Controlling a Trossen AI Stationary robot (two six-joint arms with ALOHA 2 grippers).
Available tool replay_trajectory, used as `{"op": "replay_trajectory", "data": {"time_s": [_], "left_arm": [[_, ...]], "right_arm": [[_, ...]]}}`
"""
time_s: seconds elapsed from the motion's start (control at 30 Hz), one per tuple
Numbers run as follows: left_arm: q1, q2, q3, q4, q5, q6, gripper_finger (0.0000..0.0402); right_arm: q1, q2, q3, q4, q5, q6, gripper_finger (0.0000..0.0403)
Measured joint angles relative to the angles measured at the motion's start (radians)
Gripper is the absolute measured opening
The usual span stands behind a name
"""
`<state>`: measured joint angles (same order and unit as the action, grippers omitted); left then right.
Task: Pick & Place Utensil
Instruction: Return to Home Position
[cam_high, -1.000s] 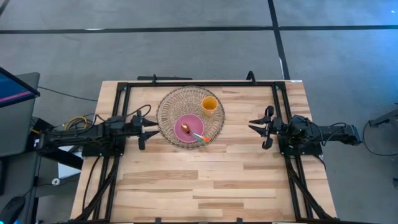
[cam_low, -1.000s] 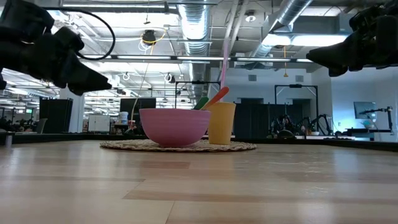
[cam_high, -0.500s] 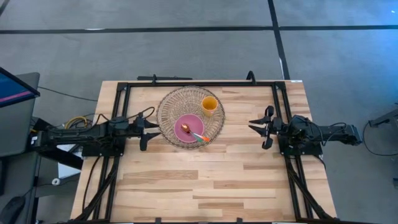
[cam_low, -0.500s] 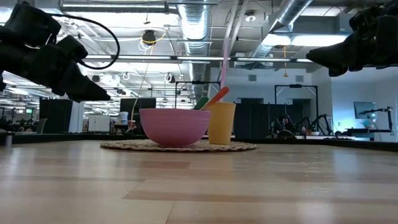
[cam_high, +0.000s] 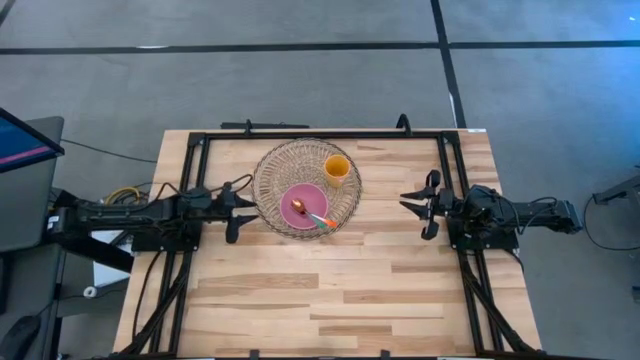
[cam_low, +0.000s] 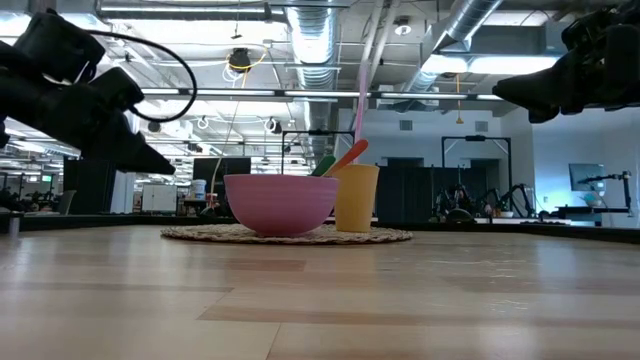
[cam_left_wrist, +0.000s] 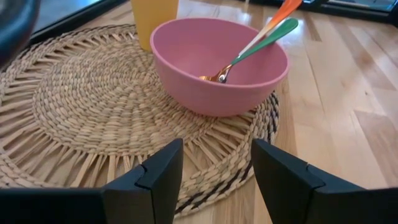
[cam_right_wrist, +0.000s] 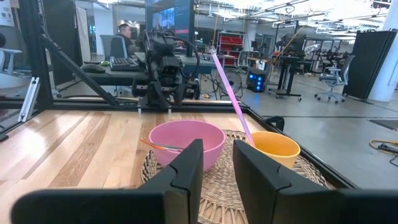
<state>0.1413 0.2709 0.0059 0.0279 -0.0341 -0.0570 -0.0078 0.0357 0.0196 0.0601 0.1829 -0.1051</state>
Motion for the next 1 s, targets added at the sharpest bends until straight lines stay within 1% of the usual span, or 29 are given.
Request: {"op": "replay_trajectory", "data": {"time_s": [0.2, 1.0], "left_arm": [[0.000, 0.019, 0.000, 0.003, 0.000, 0.000, 0.0191], [0.000, 0.019, 0.000, 0.025, 0.000, 0.000, 0.0191]], "right_arm": [[0.000, 0.000, 0.000, 0.000, 0.000, 0.000, 0.0082], [0.000, 0.000, 0.000, 0.000, 0.001, 0.000, 0.0082]]}}
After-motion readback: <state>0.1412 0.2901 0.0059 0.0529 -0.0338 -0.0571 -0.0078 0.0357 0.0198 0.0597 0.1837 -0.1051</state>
